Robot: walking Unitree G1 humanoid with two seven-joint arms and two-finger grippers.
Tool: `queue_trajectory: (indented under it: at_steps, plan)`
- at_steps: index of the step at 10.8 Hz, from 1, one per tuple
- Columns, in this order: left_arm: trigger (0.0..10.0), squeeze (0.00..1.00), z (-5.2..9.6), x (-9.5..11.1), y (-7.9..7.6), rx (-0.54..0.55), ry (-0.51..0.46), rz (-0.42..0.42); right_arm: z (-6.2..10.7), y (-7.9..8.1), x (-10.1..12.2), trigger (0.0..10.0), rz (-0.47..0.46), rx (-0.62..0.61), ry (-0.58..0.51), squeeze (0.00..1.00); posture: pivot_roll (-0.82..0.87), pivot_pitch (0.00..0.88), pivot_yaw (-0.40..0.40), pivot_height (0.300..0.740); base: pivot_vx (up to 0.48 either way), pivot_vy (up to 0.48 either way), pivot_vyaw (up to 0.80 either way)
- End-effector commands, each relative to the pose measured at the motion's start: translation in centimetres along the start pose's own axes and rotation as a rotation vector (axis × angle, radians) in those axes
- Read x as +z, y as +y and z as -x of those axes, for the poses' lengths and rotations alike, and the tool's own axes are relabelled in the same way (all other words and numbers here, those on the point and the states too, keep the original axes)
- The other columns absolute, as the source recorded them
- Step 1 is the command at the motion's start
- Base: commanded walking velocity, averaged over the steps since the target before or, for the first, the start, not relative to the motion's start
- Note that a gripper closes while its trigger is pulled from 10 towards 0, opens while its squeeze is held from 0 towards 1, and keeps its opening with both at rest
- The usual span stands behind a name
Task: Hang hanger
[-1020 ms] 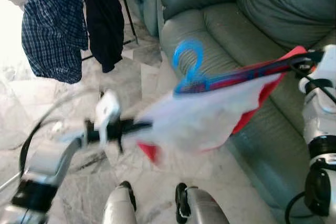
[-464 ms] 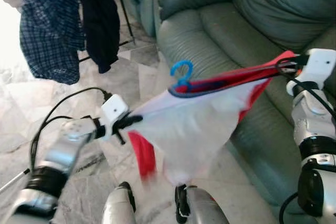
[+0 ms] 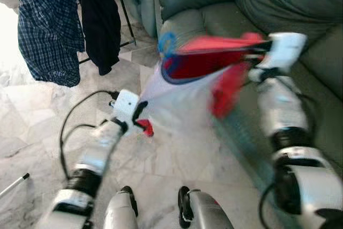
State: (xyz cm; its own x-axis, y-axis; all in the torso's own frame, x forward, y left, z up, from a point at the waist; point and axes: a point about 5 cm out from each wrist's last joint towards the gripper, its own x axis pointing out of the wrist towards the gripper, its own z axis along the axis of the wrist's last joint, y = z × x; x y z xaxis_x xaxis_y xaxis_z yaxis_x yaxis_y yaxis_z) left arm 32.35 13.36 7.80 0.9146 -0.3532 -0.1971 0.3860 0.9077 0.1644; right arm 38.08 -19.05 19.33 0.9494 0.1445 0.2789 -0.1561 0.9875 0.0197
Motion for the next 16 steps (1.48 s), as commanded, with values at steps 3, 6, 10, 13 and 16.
queue_trajectory:
  at_steps: [3,6,10,13,16]
  plan:
    - [0.0,0.00,-1.1,1.9,-0.7,0.115,-0.106,0.117,1.2,5.3,-2.0,0.0,0.012,0.355,0.073,0.00,-0.03,0.202,-0.056,0.740,0.000,0.000,0.00]
    - [0.0,0.00,-1.4,2.3,-1.4,0.116,-0.128,0.164,5.8,10.1,-5.4,0.0,-0.081,0.778,0.308,0.00,-0.03,0.206,-0.050,0.740,0.000,0.000,0.00]
    - [0.0,0.00,-1.5,2.8,-1.0,0.121,-0.143,0.179,8.1,9.4,-6.2,10.0,0.129,0.853,0.298,1.00,-0.03,0.207,-0.050,0.740,0.000,0.000,0.00]
    - [0.0,0.00,-1.5,3.0,-0.4,0.108,-0.153,0.153,11.1,8.5,-6.0,10.0,0.225,1.081,0.388,1.00,-0.03,0.203,-0.046,0.740,0.000,0.000,0.00]
    - [0.0,0.00,-1.4,3.4,0.5,0.059,-0.159,0.118,14.6,7.4,-5.9,10.0,0.163,1.247,0.520,1.00,-0.03,0.198,-0.038,0.740,0.000,0.000,0.00]
